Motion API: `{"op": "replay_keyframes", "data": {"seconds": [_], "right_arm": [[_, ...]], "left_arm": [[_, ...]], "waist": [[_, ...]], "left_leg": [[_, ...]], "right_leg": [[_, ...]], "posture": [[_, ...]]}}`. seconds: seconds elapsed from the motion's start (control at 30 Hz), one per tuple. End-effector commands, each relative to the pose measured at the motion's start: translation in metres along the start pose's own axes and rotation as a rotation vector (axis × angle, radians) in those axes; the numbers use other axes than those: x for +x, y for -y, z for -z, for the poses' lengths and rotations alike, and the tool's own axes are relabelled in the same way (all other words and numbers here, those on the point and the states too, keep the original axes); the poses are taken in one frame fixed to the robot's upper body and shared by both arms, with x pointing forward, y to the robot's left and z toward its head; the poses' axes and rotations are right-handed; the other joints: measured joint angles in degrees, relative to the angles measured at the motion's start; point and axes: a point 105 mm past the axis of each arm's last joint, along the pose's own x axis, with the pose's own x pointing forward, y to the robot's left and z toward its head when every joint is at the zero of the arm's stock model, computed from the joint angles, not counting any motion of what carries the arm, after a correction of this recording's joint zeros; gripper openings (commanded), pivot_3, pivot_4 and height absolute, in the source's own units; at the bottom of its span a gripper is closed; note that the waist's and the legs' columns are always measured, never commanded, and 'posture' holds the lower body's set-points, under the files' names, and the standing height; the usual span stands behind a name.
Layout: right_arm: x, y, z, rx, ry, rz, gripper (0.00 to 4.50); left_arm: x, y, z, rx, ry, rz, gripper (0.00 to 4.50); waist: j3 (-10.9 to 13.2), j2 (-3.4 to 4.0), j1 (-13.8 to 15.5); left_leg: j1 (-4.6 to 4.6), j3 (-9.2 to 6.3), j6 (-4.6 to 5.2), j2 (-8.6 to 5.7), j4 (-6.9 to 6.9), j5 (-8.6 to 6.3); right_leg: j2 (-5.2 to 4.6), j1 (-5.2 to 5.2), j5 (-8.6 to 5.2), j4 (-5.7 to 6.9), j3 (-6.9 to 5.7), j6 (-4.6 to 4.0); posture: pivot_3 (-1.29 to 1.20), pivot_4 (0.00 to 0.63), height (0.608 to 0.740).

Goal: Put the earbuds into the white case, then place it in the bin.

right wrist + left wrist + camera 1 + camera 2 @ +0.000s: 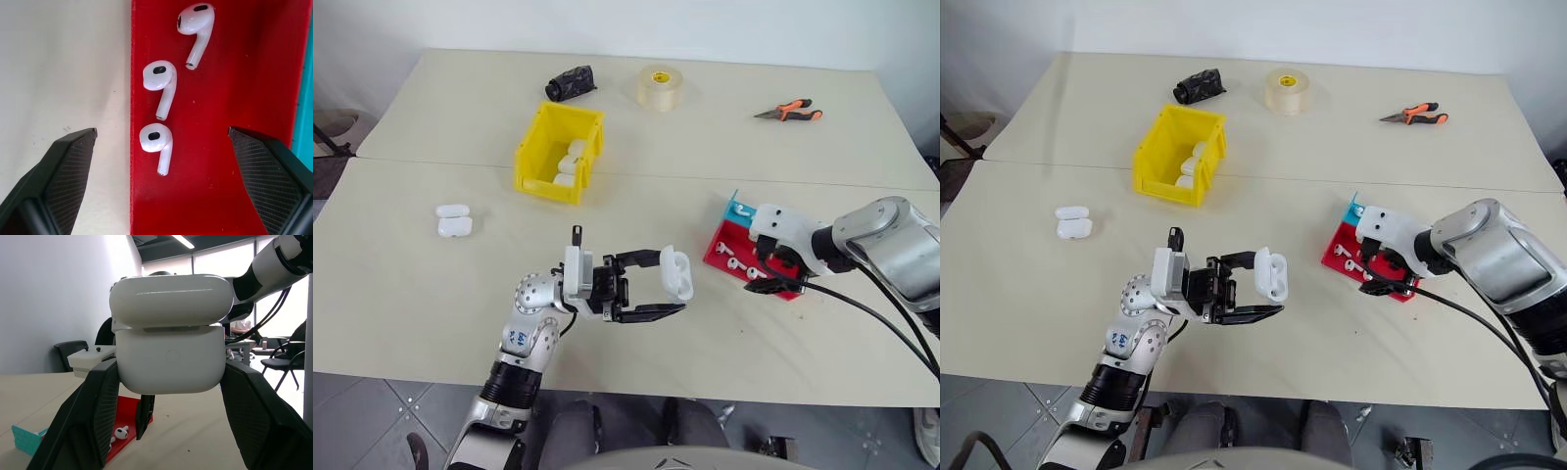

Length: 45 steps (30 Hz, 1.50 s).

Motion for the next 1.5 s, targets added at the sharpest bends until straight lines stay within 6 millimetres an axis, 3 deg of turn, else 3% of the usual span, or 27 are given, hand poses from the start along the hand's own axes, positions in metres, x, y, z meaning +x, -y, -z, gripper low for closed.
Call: {"op": "replay_keyframes", "data": {"seconds": [0.03, 0.2, 0.6, 0.7, 0.83, 1.27, 1.5], "right_arm": [[-0.002, 0.006, -0.004, -0.047, 0.001, 0.022, 4.11], [0.001, 0.004, -0.005, -0.066, 0.002, 0.005, 2.57], [0.002, 0.002, -0.003, -0.120, -0.018, -0.018, 2.57], [0.003, 0.000, -0.002, -0.124, -0.023, -0.027, 2.02], [0.004, 0.000, -0.001, -0.128, -0.029, -0.035, 0.70], [0.002, 0.001, -0.001, -0.144, -0.023, -0.034, 0.70], [-0.037, 0.001, -0.023, -0.145, 0.218, -0.059, 0.70]], "left_arm": [[0.005, 0.005, -0.009, 0.027, 0.019, 0.011, 2.98], [0.005, 0.004, -0.009, 0.025, 0.017, 0.004, 2.98], [0.003, 0.004, -0.012, 0.026, 0.015, -0.001, 2.98], [0.003, 0.004, -0.012, 0.025, 0.015, 0.000, 2.98], [0.004, 0.003, -0.012, 0.025, 0.014, -0.001, 2.98], [0.005, 0.002, -0.013, 0.027, 0.015, -0.002, 2.98], [0.001, 0.004, -0.013, 0.003, 0.013, 0.010, 2.98]], "waist": [[0.00, 0.00, -0.03], [0.00, 0.00, -0.05], [0.00, 0.00, -0.03], [0.00, 0.00, -0.02], [0.00, 0.00, -0.05], [0.00, 0.00, -0.04], [0.00, 0.00, 0.09]], "left_leg": [[0.00, 0.00, 0.00, 0.00, 0.00, 0.00], [0.00, 0.00, 0.00, 0.00, 0.01, 0.00], [0.00, 0.00, 0.00, 0.00, 0.01, 0.00], [0.00, 0.00, 0.00, 0.00, 0.01, 0.00], [0.01, 0.00, 0.00, 0.00, 0.01, 0.00], [0.01, 0.00, 0.00, 0.00, 0.03, 0.00], [0.00, 0.00, 0.00, 0.00, 0.04, 0.00]], "right_leg": [[0.00, 0.00, 0.00, 0.00, 0.00, 0.00], [0.00, 0.00, 0.00, 0.00, 0.00, 0.00], [0.00, 0.00, 0.00, 0.00, -0.01, 0.00], [0.00, 0.00, 0.00, 0.00, -0.01, 0.00], [0.00, 0.00, 0.00, 0.00, -0.01, 0.00], [0.00, 0.00, 0.00, 0.02, -0.01, 0.00], [0.00, 0.00, 0.00, 0.02, -0.01, 0.00]], "posture": [[0.00, 0.150, 0.740], [0.00, 0.150, 0.740], [0.00, 0.150, 0.740], [0.00, 0.150, 0.740], [0.00, 0.150, 0.740], [0.00, 0.150, 0.740], [0.00, 0.150, 0.740]]}}
